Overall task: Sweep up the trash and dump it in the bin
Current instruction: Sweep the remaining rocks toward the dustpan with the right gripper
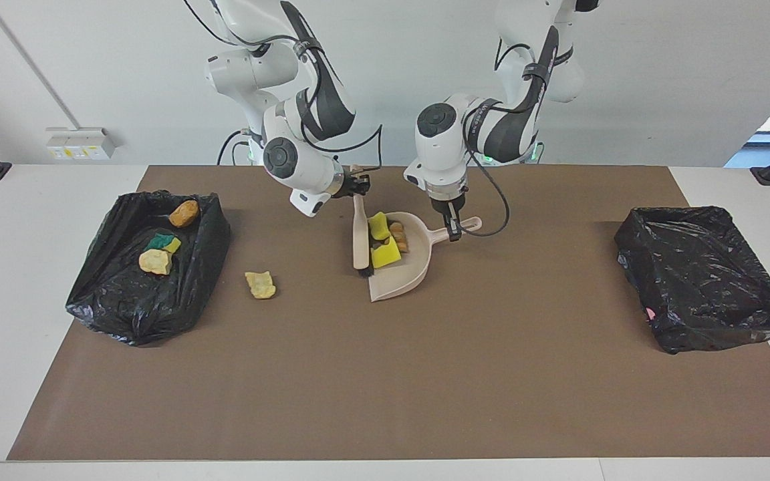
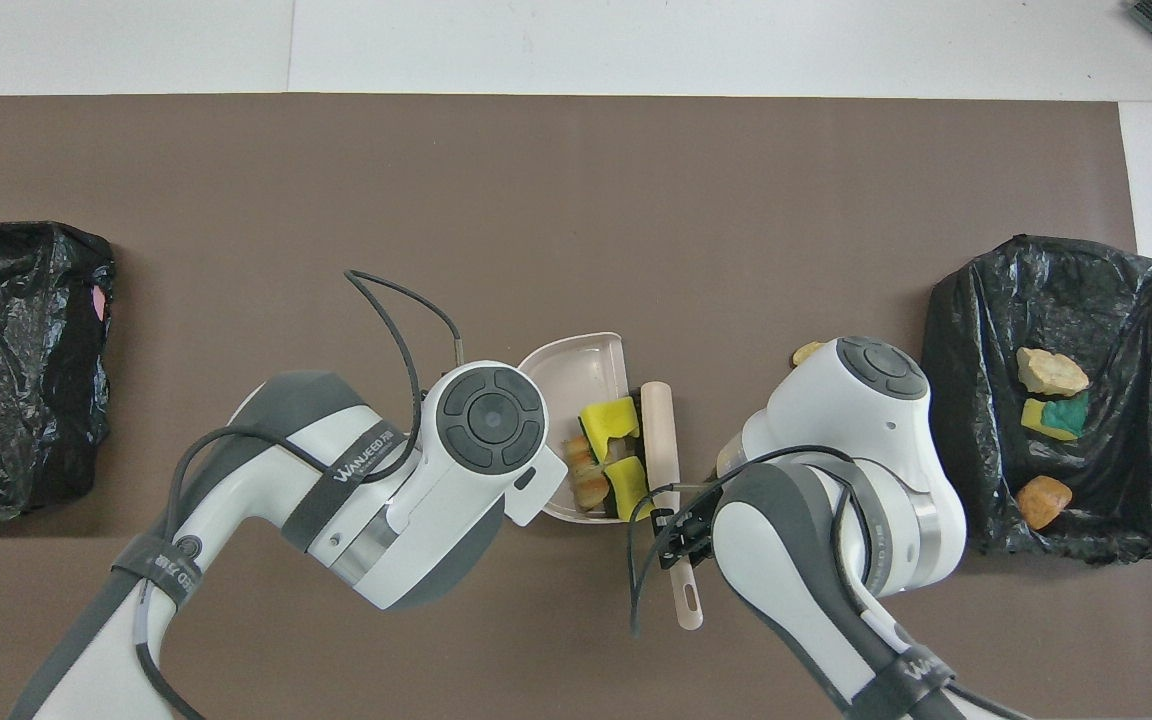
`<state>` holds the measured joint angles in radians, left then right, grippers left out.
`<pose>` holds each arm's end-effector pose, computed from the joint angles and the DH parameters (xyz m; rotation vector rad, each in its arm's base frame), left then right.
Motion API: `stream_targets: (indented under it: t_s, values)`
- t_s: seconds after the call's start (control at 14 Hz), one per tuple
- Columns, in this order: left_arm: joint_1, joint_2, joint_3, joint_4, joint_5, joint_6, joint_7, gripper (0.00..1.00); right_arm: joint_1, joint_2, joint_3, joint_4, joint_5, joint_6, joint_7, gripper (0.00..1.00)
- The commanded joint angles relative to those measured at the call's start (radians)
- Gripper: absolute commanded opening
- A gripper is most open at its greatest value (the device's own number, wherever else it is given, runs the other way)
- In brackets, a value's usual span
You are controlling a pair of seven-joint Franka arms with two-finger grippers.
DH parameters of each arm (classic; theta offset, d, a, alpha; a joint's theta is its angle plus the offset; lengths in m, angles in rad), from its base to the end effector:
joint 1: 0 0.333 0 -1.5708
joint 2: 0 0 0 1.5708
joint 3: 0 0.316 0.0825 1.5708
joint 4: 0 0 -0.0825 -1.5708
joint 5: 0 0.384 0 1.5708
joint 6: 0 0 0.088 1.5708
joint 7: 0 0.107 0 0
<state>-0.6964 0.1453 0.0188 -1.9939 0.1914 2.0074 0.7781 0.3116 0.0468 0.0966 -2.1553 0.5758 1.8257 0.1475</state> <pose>0.4504 -0.3482 0.3799 -2.1241 2.0769 0.2085 0.4470 0.2414 0.3638 -2.6539 -0.0057 0.6812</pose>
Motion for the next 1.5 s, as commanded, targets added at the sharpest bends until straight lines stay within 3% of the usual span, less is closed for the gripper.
stream_targets:
  t_s: [0.0,0.29,0.57,0.79,0.93,1.14,1.43]
  values:
    - [-0.006,-0.035,0.007,-0.052,0.016,0.025,0.018,0.0,-0.025,-0.019,-0.014,0.07,-0.028,-0.092,0.026,0.0]
    - [-0.005,-0.042,0.007,-0.069,0.014,0.025,0.018,0.0,-0.103,-0.074,-0.014,0.115,-0.317,-0.175,0.011,0.0]
    - [-0.005,-0.044,0.007,-0.075,0.014,0.031,0.018,0.0,-0.161,-0.07,-0.011,0.103,-0.722,-0.141,-0.067,0.0]
    - [-0.003,-0.044,0.007,-0.08,0.014,0.045,0.015,0.0,-0.206,-0.042,-0.011,0.069,-0.887,-0.079,-0.108,0.0]
    - [-0.003,-0.044,0.009,-0.089,0.014,0.074,0.017,0.0,-0.247,-0.025,-0.009,0.035,-0.941,-0.027,-0.111,0.0]
    - [-0.002,-0.053,0.007,-0.103,0.014,0.074,0.017,0.0,-0.25,0.005,-0.006,0.011,-0.921,0.006,-0.117,0.0]
    - [0.005,-0.055,0.007,-0.108,0.014,0.074,0.017,0.0,-0.223,-0.001,-0.003,-0.023,-0.692,-0.017,-0.208,0.0]
